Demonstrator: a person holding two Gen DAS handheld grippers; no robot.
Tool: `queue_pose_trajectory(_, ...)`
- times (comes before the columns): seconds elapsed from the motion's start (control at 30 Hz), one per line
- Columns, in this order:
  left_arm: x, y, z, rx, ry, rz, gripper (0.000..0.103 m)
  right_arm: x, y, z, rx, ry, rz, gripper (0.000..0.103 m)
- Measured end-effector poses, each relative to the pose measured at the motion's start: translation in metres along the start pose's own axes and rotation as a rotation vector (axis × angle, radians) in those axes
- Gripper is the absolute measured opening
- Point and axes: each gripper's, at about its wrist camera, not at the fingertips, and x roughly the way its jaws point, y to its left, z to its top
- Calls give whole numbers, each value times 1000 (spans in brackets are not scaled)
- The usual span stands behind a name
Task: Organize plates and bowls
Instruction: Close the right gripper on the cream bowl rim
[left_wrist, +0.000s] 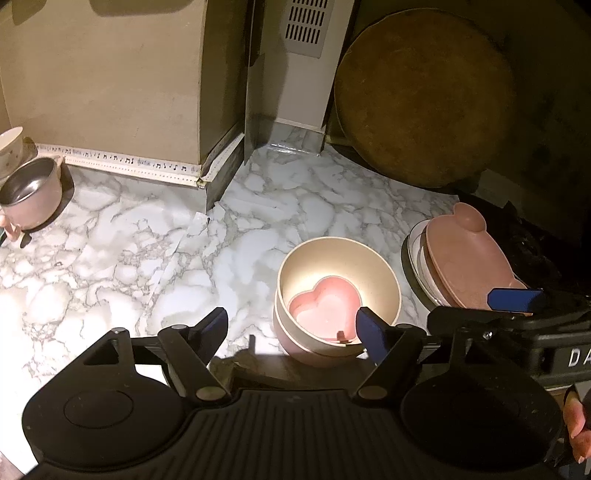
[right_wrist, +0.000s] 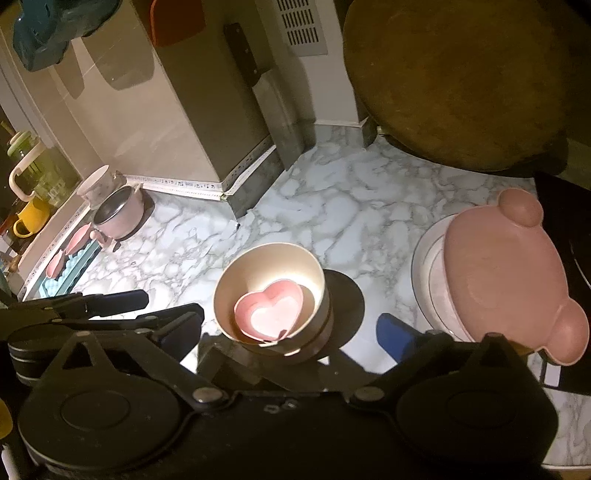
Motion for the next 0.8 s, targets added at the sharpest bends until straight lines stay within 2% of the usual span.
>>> queue_pose_trajectory(0.2, 7, 1, -3, -20, -8, 11, 76, 2, -11, -1, 66, -23, -1, 103)
queue_pose_trajectory(0.53, 48, 5, -3, -83, 59, 38, 76, 42, -31, 3, 165, 51, -10, 102)
queue_pose_trajectory(0.8, 82, 9, 0, -146, 115, 72, 76, 82, -50, 7, 231, 118, -56, 93)
